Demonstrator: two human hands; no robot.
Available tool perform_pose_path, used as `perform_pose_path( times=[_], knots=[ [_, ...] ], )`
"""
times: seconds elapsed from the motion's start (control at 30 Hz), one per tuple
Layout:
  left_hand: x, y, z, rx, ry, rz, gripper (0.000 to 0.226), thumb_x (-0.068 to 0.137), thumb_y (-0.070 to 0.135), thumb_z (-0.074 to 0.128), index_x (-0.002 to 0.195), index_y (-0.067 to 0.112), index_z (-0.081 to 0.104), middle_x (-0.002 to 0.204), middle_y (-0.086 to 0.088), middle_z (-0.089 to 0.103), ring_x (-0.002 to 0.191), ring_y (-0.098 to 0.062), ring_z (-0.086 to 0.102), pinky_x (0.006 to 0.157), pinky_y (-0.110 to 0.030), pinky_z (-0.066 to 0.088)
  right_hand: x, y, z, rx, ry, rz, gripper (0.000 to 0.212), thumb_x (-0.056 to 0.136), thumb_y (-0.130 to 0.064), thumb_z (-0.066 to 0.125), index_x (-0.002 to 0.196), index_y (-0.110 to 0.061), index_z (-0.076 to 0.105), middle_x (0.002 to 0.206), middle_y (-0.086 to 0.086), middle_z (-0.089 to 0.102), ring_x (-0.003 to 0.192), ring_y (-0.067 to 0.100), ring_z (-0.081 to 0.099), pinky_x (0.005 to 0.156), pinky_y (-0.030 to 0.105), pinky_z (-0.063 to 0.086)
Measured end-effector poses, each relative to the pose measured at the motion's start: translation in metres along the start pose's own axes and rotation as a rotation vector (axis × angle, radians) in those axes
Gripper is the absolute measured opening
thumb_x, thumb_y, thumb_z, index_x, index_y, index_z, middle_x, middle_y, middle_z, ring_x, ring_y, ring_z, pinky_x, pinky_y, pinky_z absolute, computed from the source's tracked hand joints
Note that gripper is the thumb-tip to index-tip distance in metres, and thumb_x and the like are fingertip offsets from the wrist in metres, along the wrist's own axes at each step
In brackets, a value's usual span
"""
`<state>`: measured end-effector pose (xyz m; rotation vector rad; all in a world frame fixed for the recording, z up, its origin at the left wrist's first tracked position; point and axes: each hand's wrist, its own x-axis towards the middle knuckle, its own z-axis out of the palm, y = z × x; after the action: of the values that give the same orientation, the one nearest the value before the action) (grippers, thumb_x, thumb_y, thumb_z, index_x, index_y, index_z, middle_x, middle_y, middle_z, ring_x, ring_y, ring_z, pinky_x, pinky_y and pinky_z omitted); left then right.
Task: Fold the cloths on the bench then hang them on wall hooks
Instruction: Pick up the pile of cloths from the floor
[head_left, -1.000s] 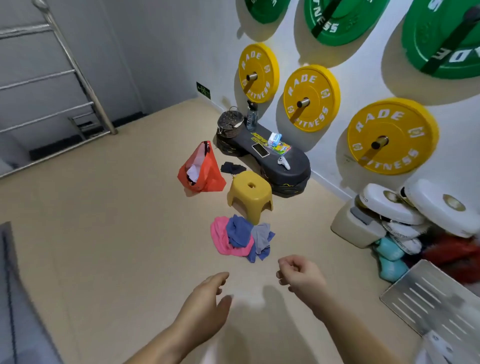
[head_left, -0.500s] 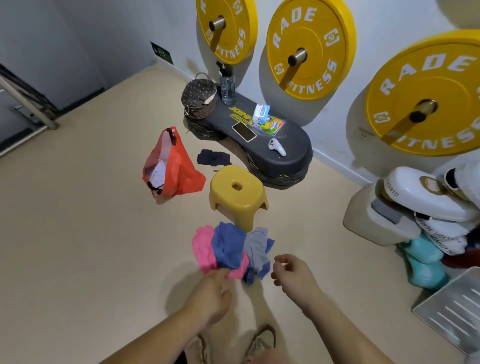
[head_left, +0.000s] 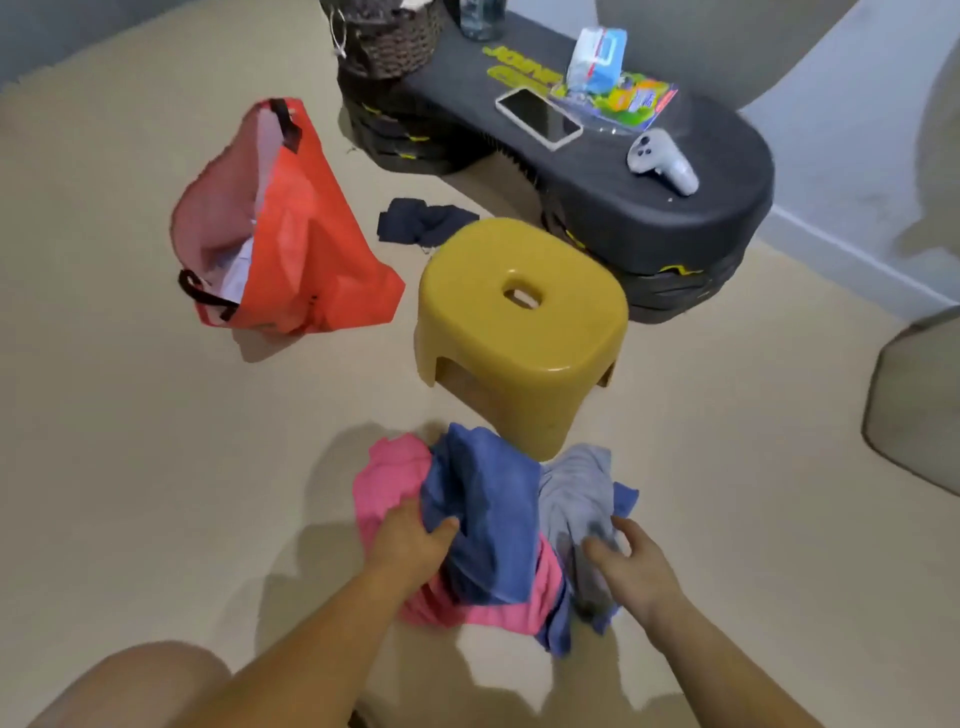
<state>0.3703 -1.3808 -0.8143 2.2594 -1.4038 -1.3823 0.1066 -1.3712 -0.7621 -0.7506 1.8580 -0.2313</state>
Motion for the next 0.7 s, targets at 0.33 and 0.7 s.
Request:
perform_pose_path(
  times=[0.33,0.7],
  knots=[
    [0.079,-0.059,0.061,-0.158,-0.025,-0.112,0.097,0.055,0.075,0.085,0.139,0.066,0.040,0.151,-0.003,0.048,0.133,-0.020,0.055,0.113,-0.039,0.046,0.106,0.054,0.055,0.349,-0.043,0.003,0.046,0.086,-0.039,0.081,0.127,-0.039,0.059,0.120,-0.007,0.067,0.090,0.007,0.067,0.075,0.027,0.057],
    [0.045,-0.004,0.056,-0.298,-0.377,0.013,0.053,0.070,0.035,0.090,0.118,0.042,0.069,0.111,0.010,0.078,0.106,-0.010,0.073,0.097,-0.038,0.059,0.090,0.017,0.067,0.350,-0.330,-0.023,0.058,0.062,-0.037,0.097,0.113,-0.031,0.071,0.117,0.003,0.076,0.101,0.021,0.076,0.092,0.044,0.062]
  ],
)
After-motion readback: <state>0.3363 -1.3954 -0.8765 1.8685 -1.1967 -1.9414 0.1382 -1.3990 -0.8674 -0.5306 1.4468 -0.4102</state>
